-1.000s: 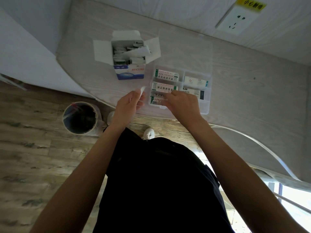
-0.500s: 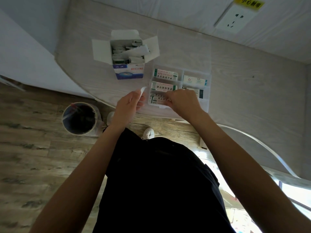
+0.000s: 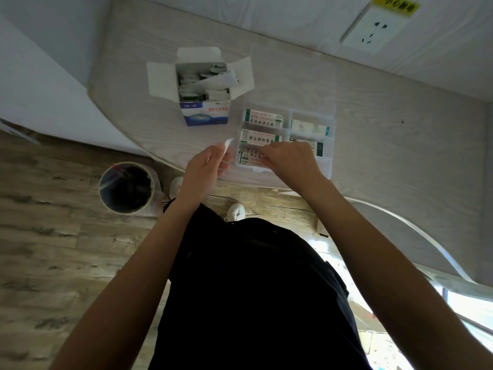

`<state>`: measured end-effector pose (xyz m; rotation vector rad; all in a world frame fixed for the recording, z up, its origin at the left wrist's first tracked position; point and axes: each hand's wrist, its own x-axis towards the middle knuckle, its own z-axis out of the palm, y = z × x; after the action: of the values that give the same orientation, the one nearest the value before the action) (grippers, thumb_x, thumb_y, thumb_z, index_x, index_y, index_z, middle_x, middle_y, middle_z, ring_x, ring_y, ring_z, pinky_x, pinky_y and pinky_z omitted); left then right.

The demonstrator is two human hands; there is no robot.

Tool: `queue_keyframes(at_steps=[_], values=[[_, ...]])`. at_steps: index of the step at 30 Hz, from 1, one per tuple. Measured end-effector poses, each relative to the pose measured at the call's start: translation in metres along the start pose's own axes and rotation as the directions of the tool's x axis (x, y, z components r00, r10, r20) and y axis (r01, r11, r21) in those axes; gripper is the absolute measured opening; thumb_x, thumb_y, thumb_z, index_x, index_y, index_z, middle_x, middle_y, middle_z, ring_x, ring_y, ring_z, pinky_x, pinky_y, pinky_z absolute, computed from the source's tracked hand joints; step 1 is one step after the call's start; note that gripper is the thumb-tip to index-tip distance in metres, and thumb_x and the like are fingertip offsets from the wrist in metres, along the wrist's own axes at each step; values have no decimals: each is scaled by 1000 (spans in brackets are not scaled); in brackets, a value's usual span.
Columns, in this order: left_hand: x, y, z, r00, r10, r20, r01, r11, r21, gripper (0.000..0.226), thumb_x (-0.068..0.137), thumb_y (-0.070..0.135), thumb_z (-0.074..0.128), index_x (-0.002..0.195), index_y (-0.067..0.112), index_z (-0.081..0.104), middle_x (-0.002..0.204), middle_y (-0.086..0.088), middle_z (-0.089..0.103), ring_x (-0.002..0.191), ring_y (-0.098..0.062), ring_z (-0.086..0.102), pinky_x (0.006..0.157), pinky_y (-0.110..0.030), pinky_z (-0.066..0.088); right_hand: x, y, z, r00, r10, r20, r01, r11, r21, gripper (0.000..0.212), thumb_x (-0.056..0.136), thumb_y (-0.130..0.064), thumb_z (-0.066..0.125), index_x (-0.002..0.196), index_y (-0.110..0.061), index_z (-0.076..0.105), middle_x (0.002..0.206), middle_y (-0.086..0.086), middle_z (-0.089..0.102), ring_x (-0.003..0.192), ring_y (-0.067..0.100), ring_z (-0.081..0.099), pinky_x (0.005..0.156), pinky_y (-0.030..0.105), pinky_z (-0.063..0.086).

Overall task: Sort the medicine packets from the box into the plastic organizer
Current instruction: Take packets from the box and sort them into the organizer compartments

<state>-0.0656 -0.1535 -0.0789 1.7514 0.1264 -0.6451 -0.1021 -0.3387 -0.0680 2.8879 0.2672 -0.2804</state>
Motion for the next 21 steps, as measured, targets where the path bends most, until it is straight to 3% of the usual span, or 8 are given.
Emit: queue_keyframes(at_steps=[3,8,12,18,21], values=[[-1,-1,1,1000,3,4,-3,1000,7,31,99,34,39,96,15,65,79,9,64,69,-2,59,66,-16,48,2,-4,-1,1000,4,-4,-4,1000,-25,22,91,-39,56,112,-40,61,79,-12,70,62,11,66,48,20,40],[0,-2,-1,1000,4,3,-4,1000,15,31,99,33,39,96,15,65,80,8,65,69,-2,59,64,-13,48,11,-4,-8,995,-15,100,-5,980,197,31,99,-36,42,129,-30,50,101,4,68,87,26,66,66,32,47],[-1,-3,-3,1000,14,-6,-14,1000,24,32,99,33,39,97,15,65,81,8,66,64,5,59,61,-11,47,14,-2,-16,989,-10,145,-30,962,270,29,98,-35,43,122,-22,54,105,7,66,91,26,64,70,34,48],[-4,-1,-3,1000,13,0,-13,1000,26,32,100,33,38,98,15,65,83,7,66,71,-1,60,67,-14,49,11,-4,-15,997,-36,71,28,993,113,31,98,-38,42,120,-23,57,100,4,68,89,24,66,69,33,48],[-4,-1,-3,1000,16,-6,-16,1000,14,31,100,32,38,98,15,64,82,8,65,71,-1,59,63,-10,48,12,-6,-16,996,-16,93,8,997,81,32,97,-40,42,118,-23,59,97,4,68,87,24,66,69,32,48]])
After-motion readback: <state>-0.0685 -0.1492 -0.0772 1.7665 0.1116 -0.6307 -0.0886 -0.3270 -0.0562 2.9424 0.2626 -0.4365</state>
